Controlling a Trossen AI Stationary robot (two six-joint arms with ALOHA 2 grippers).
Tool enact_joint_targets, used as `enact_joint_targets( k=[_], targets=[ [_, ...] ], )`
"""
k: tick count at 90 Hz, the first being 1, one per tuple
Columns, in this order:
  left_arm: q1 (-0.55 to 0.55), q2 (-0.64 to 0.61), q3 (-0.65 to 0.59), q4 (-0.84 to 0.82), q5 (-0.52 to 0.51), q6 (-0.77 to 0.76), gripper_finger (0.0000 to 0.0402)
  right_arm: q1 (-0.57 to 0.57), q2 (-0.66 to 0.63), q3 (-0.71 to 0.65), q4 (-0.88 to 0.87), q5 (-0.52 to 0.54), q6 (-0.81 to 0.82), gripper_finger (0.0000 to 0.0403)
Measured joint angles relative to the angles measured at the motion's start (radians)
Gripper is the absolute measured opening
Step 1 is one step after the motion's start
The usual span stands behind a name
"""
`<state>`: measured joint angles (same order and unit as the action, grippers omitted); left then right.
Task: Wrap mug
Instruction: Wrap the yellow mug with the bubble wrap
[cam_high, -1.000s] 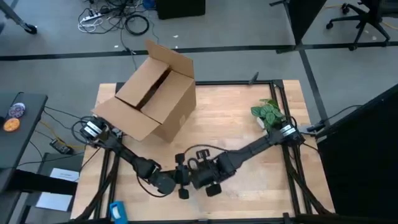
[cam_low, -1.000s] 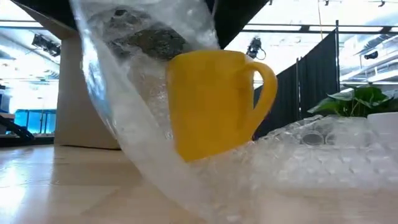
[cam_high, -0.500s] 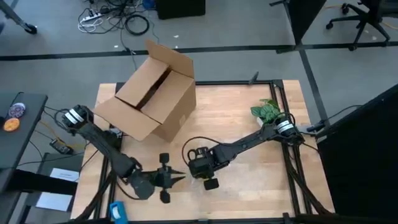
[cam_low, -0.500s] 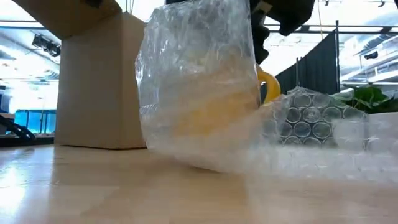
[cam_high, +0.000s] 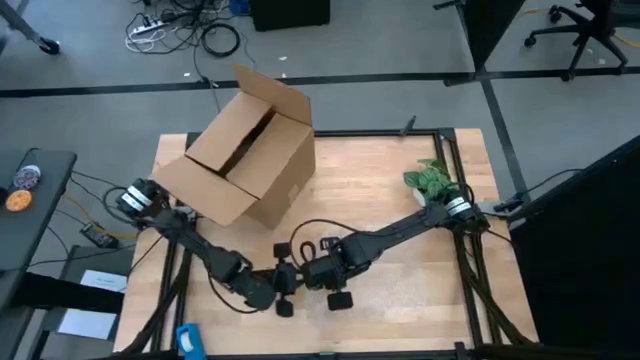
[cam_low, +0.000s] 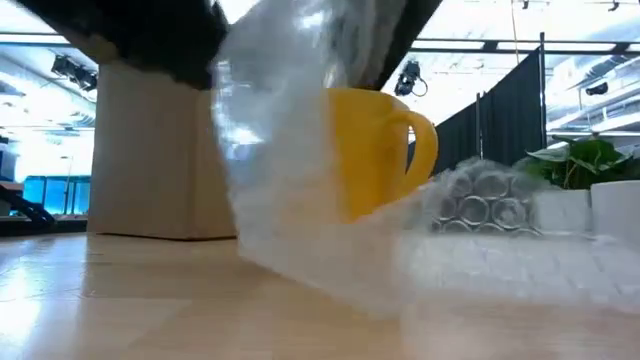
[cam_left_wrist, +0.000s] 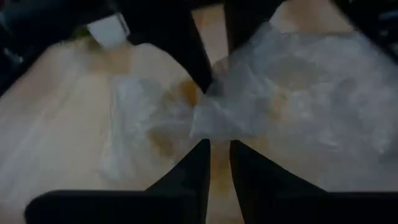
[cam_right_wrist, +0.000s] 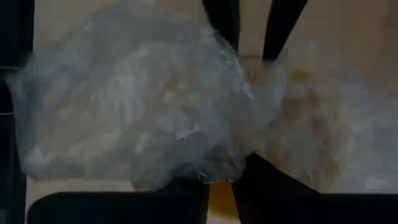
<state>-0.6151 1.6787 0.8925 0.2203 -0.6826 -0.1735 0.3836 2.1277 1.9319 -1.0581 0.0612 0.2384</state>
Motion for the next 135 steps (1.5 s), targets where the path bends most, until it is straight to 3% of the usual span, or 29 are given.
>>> enact_joint_targets(
  k=[35,52,72,100,113,135],
  targets=[
    [0.003,0.005,0.0,0.038,0.007,0.015,0.0048,0.023,-0.003,0.232,-0.31,0.046,0.074,0.0031],
    [0.003,0.005,0.0,0.037,0.007,0.014,0.0048,0.032,-0.005,0.258,-0.289,0.076,0.062,0.0027],
    [0.003,0.005,0.0,0.037,0.007,0.013,0.0048,0.016,-0.005,0.113,-0.118,0.09,0.007,0.0027],
    [0.003,0.005,0.0,0.043,0.006,0.013,0.0048,-0.059,-0.007,-0.244,0.261,-0.046,-0.028,0.0021],
    [0.011,0.012,0.0,0.09,0.007,0.043,0.0048,-0.067,-0.01,-0.264,0.256,-0.064,-0.01,0.002],
    [0.049,0.091,0.002,0.202,0.037,0.094,0.0048,-0.042,-0.001,-0.161,0.177,-0.055,-0.009,0.002]
  ],
)
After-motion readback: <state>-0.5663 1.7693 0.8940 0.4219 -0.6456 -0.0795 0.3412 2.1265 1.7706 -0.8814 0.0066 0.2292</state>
